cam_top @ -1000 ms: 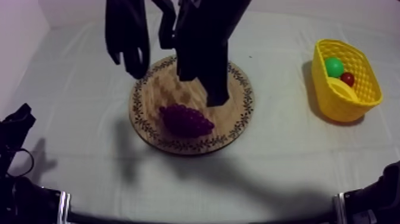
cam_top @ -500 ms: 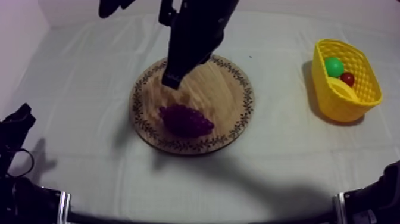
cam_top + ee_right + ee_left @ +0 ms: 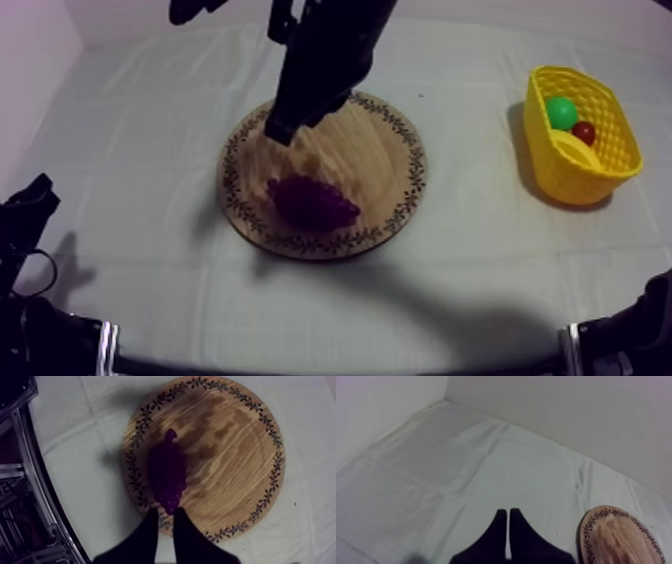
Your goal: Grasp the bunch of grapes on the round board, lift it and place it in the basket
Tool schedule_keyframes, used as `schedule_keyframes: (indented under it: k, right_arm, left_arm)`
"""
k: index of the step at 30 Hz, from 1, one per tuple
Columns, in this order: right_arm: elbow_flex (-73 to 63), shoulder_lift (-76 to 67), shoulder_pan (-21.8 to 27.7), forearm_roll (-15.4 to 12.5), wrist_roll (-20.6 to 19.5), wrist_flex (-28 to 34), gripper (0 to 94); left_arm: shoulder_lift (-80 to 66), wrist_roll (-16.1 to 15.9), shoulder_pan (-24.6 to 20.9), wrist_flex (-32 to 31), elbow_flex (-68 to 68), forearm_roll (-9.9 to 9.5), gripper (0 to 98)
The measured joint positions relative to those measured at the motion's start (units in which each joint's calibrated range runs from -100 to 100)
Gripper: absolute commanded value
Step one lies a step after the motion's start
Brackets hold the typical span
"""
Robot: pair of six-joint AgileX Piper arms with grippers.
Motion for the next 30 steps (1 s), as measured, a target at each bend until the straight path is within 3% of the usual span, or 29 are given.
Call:
schedule_keyframes:
  k: [6,12,20,30]
  right_arm:
    - [0.7,0.4,-0.2,0.3,-0.7,-0.3,50.2]
    - [1.9,1.6,-0.2,0.4,-1.8,-1.3,61.5]
    - [5.0,5.1,0.0,1.4,-3.2,-5.1,67.7]
    - [8.0,12.3,1.0,0.1,-2.6,-10.5,66.2]
  left_arm:
    - [0.0,0.0,0.0,0.0,0.0,0.0,0.0]
    - [0.0,0.0,0.0,0.0,0.0,0.0,0.0]
    - [0.0,0.0,0.0,0.0,0.0,0.0,0.0]
    - [0.0,0.0,0.0,0.0,0.0,0.0,0.0]
